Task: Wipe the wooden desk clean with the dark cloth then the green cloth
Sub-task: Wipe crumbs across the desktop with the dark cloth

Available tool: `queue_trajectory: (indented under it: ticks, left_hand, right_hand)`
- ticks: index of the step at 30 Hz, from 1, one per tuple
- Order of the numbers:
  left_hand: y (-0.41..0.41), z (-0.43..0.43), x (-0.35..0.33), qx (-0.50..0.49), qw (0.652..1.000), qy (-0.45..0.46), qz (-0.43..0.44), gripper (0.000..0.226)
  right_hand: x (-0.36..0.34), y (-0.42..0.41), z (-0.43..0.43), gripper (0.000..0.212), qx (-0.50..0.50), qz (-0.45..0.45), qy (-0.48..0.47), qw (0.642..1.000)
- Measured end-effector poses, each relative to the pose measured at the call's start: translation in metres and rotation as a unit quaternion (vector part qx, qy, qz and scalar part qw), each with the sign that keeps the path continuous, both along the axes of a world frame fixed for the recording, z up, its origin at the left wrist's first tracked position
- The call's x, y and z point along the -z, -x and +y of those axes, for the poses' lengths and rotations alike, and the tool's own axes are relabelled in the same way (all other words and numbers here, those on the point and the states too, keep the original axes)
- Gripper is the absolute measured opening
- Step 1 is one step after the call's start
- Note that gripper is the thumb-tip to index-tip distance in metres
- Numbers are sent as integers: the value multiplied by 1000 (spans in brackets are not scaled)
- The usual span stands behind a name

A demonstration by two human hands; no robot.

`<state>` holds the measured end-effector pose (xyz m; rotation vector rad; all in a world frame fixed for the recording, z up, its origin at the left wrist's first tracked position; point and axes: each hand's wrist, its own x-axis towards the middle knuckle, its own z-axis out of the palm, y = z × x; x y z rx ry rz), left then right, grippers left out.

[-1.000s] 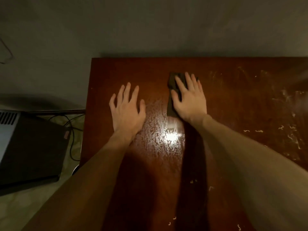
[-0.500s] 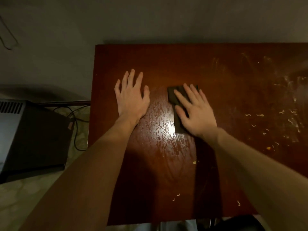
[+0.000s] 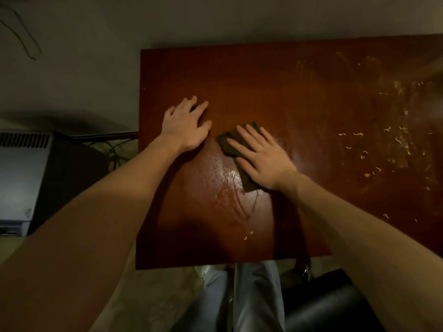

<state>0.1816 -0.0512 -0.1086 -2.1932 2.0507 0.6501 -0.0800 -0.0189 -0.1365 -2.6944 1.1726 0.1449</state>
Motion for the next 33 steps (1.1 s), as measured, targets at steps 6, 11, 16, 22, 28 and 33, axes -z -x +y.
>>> queue_trajectory:
  ticks: [6, 11, 16, 22, 28, 33]
  left_hand:
    - [35, 67, -8, 46, 998, -39, -8, 65]
    - [50, 89, -11, 27, 997, -70, 22, 62]
    - [45, 73, -28, -9, 990, -117, 75, 62]
    - [50, 75, -32, 9, 984, -168, 54, 67]
    - [59, 80, -28, 6, 986, -161, 33, 67]
    - [64, 89, -20, 22, 992, -122, -5, 65]
  right_hand:
    - [-11, 91, 33, 57, 118, 24, -17, 993]
    - [-11, 43, 57, 57, 218, -18, -30, 975]
    - [-17, -60, 68, 57, 115, -58, -74, 989]
    - [-8, -130, 134, 54, 59, -32, -98, 993]
    - [-8, -108, 210, 54, 59, -66, -84, 993]
    - [-3, -42, 201, 57, -16, -39, -76, 996]
